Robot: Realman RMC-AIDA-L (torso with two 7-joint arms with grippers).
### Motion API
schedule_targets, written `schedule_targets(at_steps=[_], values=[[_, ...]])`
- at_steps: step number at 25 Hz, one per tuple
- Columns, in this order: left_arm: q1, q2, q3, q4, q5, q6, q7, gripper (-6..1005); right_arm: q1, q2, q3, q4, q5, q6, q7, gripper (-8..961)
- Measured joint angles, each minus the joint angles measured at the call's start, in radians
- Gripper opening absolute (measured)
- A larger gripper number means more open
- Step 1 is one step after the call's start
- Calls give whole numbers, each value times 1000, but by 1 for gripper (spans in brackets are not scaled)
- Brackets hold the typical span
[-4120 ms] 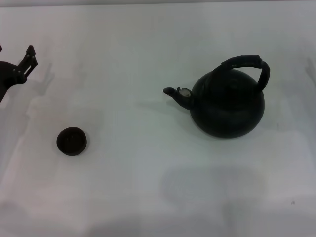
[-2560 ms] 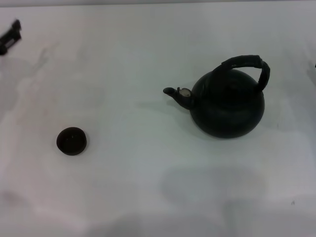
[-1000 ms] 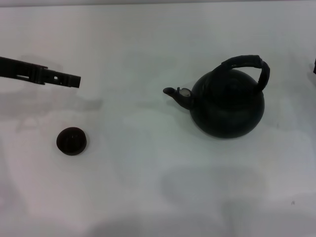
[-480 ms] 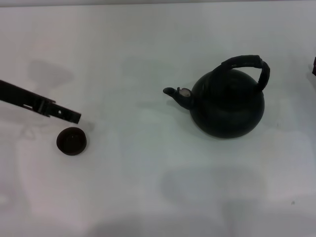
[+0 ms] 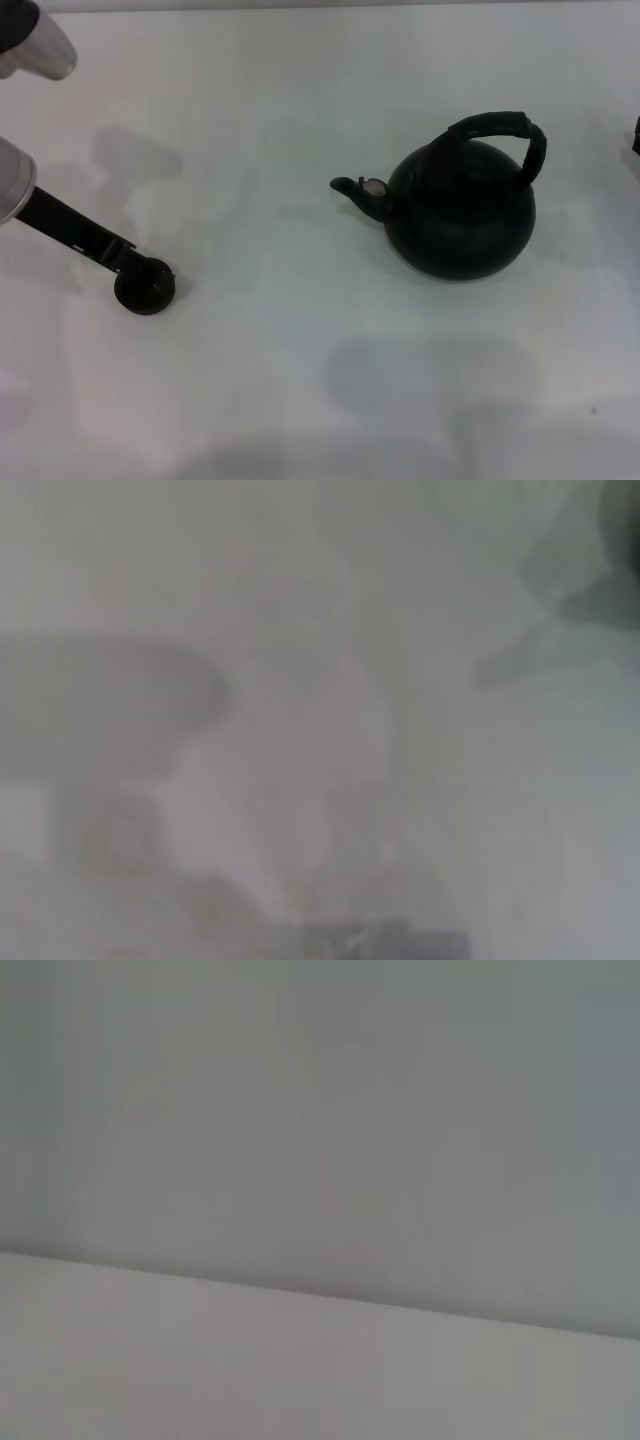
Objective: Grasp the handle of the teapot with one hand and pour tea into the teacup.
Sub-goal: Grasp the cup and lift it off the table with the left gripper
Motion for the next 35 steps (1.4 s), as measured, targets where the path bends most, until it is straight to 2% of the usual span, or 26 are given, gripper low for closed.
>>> schedule_targets(at_steps=[6, 14, 35], values=[[-10, 0, 10, -5, 14, 7, -8, 872, 0, 0, 0, 0, 0, 2, 1, 819], [-16, -1, 102, -22, 27, 31, -45, 873, 0, 0, 0, 0, -1, 4, 1, 818], [-49, -2, 118, -98, 48, 64, -57, 866, -2, 0, 0, 0, -2, 8, 2, 813]])
